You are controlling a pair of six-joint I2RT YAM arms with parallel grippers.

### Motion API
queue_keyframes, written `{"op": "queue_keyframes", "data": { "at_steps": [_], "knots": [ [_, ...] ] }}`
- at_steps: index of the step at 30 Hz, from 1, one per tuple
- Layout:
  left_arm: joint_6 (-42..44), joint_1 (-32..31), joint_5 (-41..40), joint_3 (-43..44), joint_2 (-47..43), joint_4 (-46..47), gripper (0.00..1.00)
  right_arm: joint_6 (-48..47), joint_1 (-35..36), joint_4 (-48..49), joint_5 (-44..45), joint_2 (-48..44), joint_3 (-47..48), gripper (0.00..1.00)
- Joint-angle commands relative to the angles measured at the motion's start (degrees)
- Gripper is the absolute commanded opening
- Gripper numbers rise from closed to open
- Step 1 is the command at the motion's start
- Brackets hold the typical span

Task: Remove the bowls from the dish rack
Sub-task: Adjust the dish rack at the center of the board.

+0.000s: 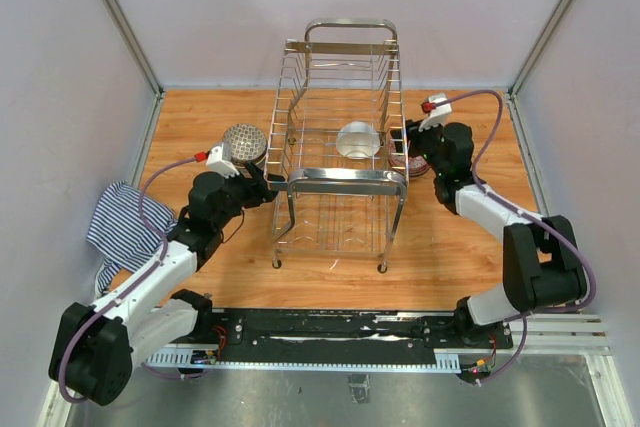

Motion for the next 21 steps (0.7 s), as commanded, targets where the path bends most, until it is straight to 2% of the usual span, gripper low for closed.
{"op": "queue_keyframes", "data": {
  "at_steps": [1,8,21],
  "knots": [
    [0.4,-0.4,0.6,0.8,1.4,1.6,0.72,-7.1,3.2,8.8,-2.5,3.5,0.6,0.54],
    [0.5,-0.4,0.8,0.6,2.2,2.5,0.72,-10.0,5.8,10.4,-3.3,10.0,4.1,0.54],
    [0.1,-0.4,1.3,0.2,4.2,5.0,0.72,-12.5,8.3,11.1,-3.0,16.4,7.7,0.54]
  ]
}}
